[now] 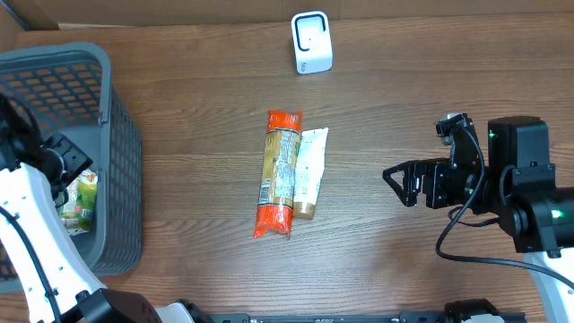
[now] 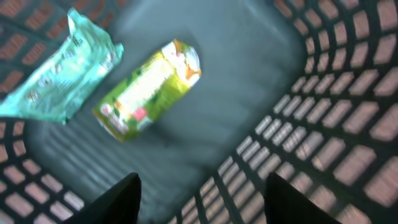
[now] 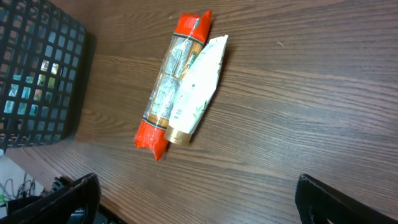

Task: Scan the item barcode
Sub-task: 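Reach the left gripper into the basket toward the yellow pouch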

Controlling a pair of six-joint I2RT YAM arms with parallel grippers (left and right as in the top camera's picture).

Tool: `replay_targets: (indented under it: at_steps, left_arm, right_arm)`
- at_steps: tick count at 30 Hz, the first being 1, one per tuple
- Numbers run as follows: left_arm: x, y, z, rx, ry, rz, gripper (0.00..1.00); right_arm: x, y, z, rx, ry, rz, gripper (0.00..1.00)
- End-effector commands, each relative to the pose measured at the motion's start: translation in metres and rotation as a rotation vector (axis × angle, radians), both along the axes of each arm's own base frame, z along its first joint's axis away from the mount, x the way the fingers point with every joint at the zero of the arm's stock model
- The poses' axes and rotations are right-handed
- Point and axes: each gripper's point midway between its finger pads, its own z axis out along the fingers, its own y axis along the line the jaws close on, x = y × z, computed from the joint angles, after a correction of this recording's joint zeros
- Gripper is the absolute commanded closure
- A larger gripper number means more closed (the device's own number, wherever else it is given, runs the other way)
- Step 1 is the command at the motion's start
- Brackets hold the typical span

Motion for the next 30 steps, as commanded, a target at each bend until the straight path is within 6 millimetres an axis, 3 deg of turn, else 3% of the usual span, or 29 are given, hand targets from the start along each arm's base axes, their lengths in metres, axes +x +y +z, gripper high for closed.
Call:
replay_targets:
  at_steps: [1,4,6,10,17,22,27,28,30]
  left_arm:
    - [0.004,0.012,-0.006,0.046,-0.013,-0.092,0.39]
    - [0.012,0.028,-0.019,0.105,-0.011,-0.139,0.09]
    - [0.019,0.036,-0.035,0.117,-0.021,-0.137,0.04]
    - [0.022,0.046,-0.074,0.121,0.029,-0.127,0.04]
    - [0.002,0.062,-0.139,0.132,0.292,-0.224,0.04]
    - [0.001,0.06,-0.172,0.076,0.352,-0.268,0.04]
    - [0.0,0.059,-0.192,0.047,0.385,-0.282,0.05]
    - [-0.001,0.059,-0.195,0.041,0.391,-0.286,0.07]
    - [-0.002,0.057,-0.202,0.025,0.401,-0.289,0.21]
  right_arm:
    - [0.002,0.001,0.011,-0.002,-0.041,0.007,0.0]
    - [0.002,0.001,0.011,-0.002,-0.041,0.007,0.0]
    - [0.002,0.001,0.011,-0.002,-0.041,0.007,0.0]
    - [0.002,0.001,0.011,-0.002,-0.041,0.007,0.0]
    - [0.002,0.001,0.011,-0.002,-0.041,0.007,0.0]
    - [0.002,0.001,0.011,-0.002,-0.041,0.007,0.0]
    - [0.002,0.001,0.011,-0.002,-0.041,0.007,0.0]
    - [0.002,0.001,0.011,-0.002,-0.04,0.007,0.0]
    - [0.002,0.001,0.011,-0.002,-0.041,0.007,0.0]
